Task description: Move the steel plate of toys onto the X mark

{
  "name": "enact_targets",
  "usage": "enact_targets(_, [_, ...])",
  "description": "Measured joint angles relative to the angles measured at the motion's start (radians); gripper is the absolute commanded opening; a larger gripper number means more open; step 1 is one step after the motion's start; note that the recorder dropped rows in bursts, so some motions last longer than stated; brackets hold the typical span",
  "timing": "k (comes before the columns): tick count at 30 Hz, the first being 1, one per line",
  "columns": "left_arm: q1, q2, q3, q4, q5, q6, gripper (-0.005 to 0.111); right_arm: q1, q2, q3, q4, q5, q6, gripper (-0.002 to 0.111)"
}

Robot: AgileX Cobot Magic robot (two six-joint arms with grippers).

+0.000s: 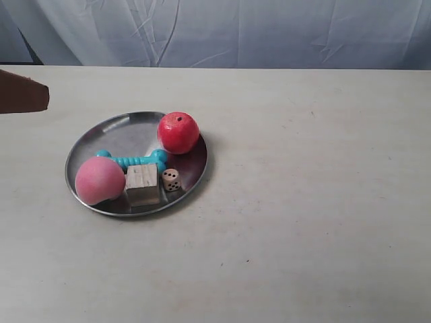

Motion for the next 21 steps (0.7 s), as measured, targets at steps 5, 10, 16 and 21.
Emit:
enact_targets(5, [0.0,0.0,0.0,0.0,0.0,0.0,0.0,-0.056,-0.02,0.059,-0.018,0.0,-0.004,-0.001])
enact_targets(10, [0.0,0.0,0.0,0.0,0.0,0.0,0.0,-0.082,-0.061,0.142,-0.032,-0.198,-0.053,-0.001])
enact_targets(16, [0.0,0.0,0.0,0.0,0.0,0.0,0.0,-0.175,-0.128,0.304,-0.013,-0.611,-0.061,-0.001])
enact_targets(21, [0.0,0.0,0.0,0.002,-0.009,0.0,0.0,-0.201,-0.132,0.458,0.007,-0.535,-0.064,-0.001])
